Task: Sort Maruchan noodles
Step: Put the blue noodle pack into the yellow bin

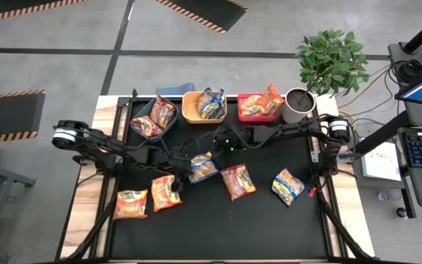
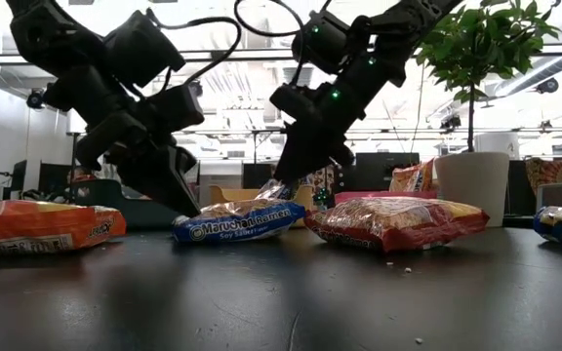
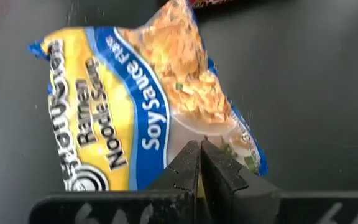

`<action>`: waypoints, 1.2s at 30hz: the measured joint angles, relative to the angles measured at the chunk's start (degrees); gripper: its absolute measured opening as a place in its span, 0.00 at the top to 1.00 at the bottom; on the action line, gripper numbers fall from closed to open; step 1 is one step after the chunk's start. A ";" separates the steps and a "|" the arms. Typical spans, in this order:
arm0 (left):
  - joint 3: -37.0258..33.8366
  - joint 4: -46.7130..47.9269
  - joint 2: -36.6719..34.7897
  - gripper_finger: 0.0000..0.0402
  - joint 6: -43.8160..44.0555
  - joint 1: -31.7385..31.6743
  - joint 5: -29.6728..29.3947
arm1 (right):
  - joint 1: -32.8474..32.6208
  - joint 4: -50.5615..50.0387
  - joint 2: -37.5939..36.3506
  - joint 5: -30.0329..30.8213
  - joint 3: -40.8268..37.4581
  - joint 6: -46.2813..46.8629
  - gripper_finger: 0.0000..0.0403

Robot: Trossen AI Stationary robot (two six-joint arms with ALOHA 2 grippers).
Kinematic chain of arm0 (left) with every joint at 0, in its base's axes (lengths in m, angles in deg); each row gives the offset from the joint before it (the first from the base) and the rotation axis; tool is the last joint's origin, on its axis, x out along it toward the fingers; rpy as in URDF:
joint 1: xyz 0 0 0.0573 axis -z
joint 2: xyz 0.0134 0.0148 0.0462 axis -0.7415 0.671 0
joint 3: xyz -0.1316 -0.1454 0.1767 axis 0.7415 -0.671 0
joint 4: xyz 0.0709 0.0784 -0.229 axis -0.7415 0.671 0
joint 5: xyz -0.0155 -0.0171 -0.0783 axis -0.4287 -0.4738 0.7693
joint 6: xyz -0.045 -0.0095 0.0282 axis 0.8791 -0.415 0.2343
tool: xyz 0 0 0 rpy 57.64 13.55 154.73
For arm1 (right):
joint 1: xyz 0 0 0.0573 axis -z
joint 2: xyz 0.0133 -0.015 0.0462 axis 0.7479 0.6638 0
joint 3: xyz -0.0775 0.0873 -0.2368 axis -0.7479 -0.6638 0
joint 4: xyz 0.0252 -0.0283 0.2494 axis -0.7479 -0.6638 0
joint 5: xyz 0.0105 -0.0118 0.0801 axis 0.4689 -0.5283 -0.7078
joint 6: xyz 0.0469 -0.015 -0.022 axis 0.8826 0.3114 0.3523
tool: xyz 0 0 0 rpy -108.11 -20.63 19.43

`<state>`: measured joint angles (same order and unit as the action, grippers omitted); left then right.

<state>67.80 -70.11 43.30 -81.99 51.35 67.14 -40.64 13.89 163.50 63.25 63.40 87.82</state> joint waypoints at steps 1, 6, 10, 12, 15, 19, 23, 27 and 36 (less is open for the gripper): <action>-0.19 -0.08 0.00 1.00 0.66 0.00 0.00 | 0.45 -0.09 0.00 -1.63 0.00 0.87 0.75; -1.25 -1.94 0.00 1.00 2.38 0.00 -0.01 | 1.59 0.12 0.00 -3.05 0.00 -2.44 0.59; -2.71 -4.99 0.00 1.00 2.88 0.00 -0.05 | 1.84 1.21 0.00 -3.07 0.00 -7.99 0.50; -3.44 -6.10 0.00 1.00 3.56 0.00 -0.23 | 1.84 2.39 0.00 -3.05 0.00 -9.06 0.48; -4.04 -6.40 -0.02 1.00 4.65 0.00 -0.86 | 1.79 3.66 0.00 -3.11 0.06 -5.01 0.47; -4.08 -6.40 -0.02 1.00 4.94 0.00 -0.96 | 1.77 3.12 0.00 -3.28 0.07 -3.16 0.48; -4.13 -6.38 -0.04 1.00 4.94 0.00 -1.03 | 2.05 3.01 0.02 -7.56 0.07 -0.60 0.47; -4.36 -6.40 -0.07 1.00 5.36 0.00 -1.18 | 2.28 3.04 0.02 -13.30 0.06 1.07 0.45; -4.39 -7.76 1.45 1.00 5.82 0.00 -1.22 | 2.85 5.50 0.29 -15.21 -2.73 4.03 0.36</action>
<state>63.42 -77.87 44.75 -76.17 51.35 65.92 -37.80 19.39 163.78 48.05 60.67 91.85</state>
